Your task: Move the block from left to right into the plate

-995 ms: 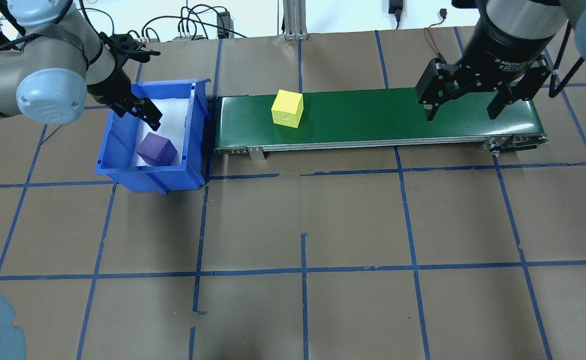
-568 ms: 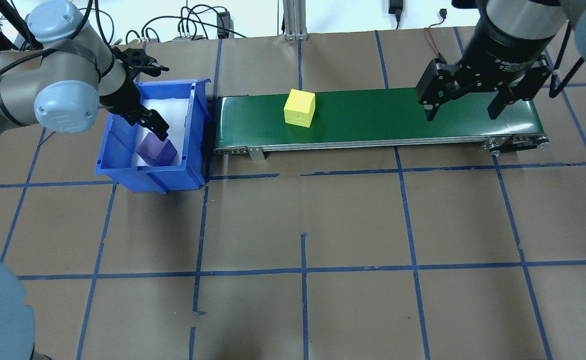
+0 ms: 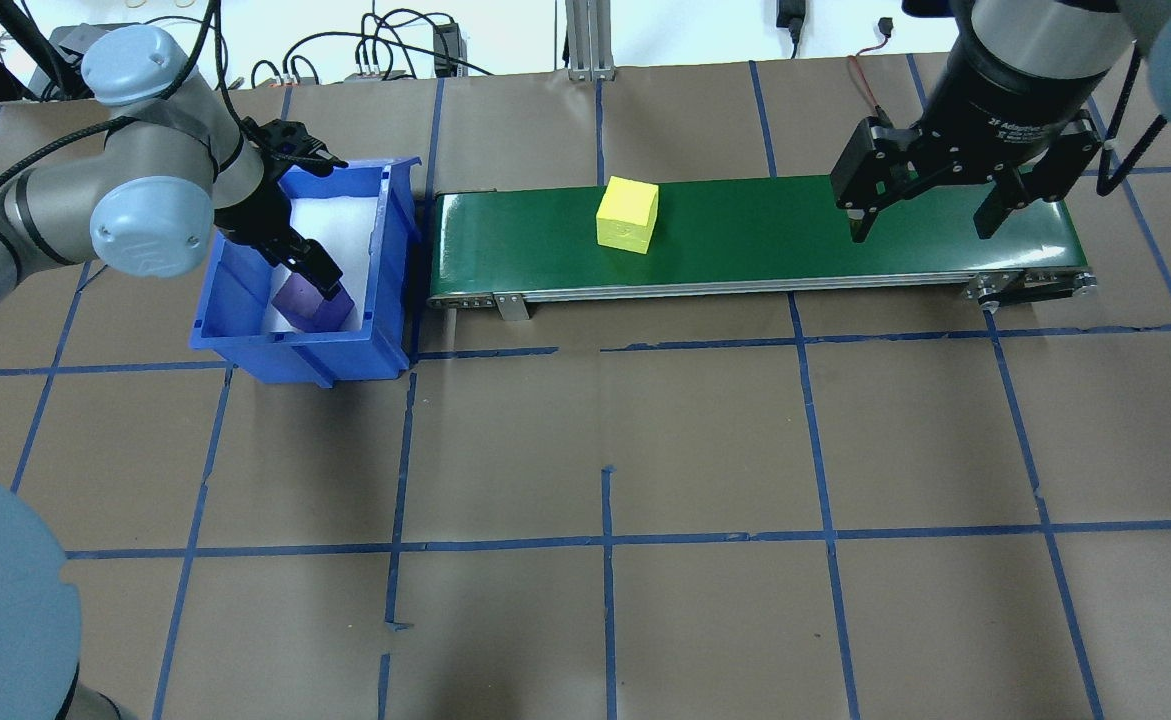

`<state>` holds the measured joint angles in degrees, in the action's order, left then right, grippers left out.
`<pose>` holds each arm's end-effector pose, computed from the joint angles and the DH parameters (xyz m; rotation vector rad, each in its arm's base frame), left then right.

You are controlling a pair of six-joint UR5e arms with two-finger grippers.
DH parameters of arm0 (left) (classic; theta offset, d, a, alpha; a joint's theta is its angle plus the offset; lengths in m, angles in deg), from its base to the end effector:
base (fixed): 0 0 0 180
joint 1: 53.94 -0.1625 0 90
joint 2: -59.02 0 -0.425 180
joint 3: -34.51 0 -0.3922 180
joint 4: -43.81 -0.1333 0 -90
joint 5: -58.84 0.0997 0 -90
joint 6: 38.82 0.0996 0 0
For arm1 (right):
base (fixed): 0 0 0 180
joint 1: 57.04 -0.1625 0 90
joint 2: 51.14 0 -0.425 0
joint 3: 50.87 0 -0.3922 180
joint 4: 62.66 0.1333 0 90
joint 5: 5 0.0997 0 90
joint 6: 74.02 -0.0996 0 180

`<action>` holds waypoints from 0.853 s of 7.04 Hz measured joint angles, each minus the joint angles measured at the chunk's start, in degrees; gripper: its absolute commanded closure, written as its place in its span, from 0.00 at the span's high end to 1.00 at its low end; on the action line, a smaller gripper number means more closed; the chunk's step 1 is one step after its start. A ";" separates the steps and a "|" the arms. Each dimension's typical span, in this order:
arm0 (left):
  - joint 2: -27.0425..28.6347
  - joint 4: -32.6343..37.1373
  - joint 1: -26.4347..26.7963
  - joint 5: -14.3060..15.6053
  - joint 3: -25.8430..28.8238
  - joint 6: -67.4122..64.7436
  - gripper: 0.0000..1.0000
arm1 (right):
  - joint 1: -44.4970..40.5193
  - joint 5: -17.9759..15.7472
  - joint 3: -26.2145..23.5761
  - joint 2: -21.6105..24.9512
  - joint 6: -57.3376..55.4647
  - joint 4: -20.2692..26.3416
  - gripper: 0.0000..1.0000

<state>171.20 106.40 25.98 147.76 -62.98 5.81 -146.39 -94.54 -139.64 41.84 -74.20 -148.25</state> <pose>-0.0286 -0.6114 0.2585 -0.9219 -2.9665 -0.0410 0.1288 -0.4699 0.5158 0.0227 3.1335 0.0054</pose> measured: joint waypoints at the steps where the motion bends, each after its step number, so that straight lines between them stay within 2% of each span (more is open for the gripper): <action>1: 0.09 -0.11 -0.02 0.05 -0.98 0.04 1.00 | -0.01 0.04 0.00 0.00 0.00 0.02 1.00; 2: 0.25 -0.71 -0.02 0.04 -1.88 0.04 1.00 | -0.02 0.06 0.00 0.00 0.00 0.02 1.00; 3: 0.67 -1.75 -0.02 0.03 -2.48 0.03 0.92 | -0.02 0.06 0.00 0.00 0.00 0.05 1.00; 4: 1.12 -2.77 -0.03 -0.01 -2.76 -0.05 0.55 | 0.01 0.09 0.00 0.00 0.00 0.05 1.00; 5: 1.42 -3.78 -0.03 -0.05 -2.89 -0.21 0.36 | 0.04 0.12 0.00 0.00 0.00 0.01 1.00; 6: 1.51 -4.53 -0.06 0.01 -2.77 -0.31 0.33 | 0.05 0.16 0.00 0.00 0.00 -0.01 1.00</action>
<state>172.71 101.87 25.93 147.77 -65.75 5.50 -146.35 -94.38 -139.64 41.84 -74.20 -148.26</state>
